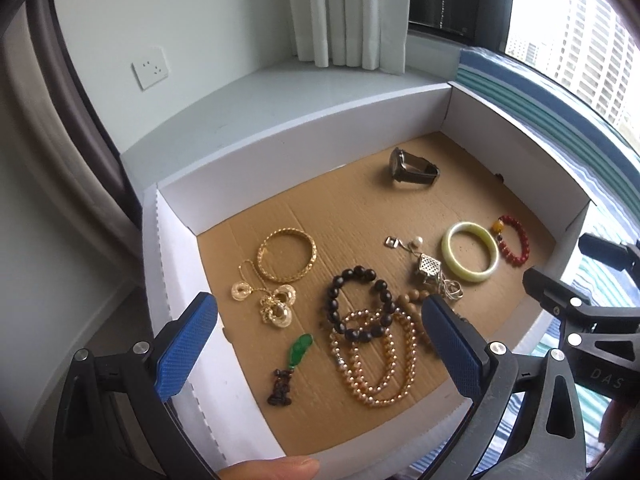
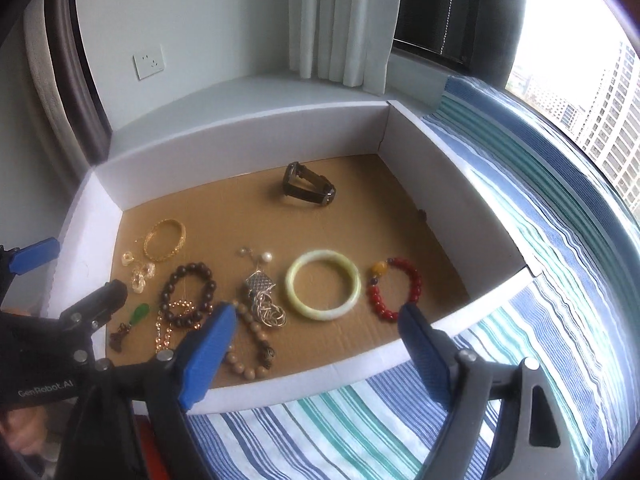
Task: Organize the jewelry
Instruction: 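Carry the bracelet and watch into the white box and open both tools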
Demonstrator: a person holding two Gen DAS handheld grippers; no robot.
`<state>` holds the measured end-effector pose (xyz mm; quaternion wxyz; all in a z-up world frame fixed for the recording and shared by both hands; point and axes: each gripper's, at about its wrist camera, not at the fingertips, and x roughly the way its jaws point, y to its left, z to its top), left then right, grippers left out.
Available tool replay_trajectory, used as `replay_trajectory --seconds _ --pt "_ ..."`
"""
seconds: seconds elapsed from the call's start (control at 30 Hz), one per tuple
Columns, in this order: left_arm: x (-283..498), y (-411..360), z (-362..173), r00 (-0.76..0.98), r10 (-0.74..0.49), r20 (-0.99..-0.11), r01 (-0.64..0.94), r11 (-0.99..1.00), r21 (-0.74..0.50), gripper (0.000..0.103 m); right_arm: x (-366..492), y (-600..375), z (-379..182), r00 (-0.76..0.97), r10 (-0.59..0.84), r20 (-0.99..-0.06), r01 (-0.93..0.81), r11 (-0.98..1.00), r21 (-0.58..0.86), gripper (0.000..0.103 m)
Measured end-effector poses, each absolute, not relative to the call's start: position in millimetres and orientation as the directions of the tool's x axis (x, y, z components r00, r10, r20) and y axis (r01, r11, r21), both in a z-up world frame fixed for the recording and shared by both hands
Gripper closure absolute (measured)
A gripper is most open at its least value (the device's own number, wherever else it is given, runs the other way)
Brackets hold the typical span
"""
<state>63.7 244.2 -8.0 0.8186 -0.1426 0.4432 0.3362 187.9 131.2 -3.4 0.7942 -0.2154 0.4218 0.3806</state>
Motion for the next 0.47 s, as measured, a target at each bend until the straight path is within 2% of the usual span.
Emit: replay_trajectory --seconds 0.33,0.47 --pt "60.2 248.3 -9.7 0.388 0.375 -0.842 -0.681 0.732 0.012 0.001 179.0 129.9 -2.8 0.374 0.415 -0.829 -0.785 0.618 -0.044 0.018" --pt "57.6 243.9 -10.5 0.388 0.392 -0.834 -0.685 0.728 0.024 0.001 179.1 127.3 -1.8 0.374 0.417 -0.829 -0.784 0.619 -0.043 0.018"
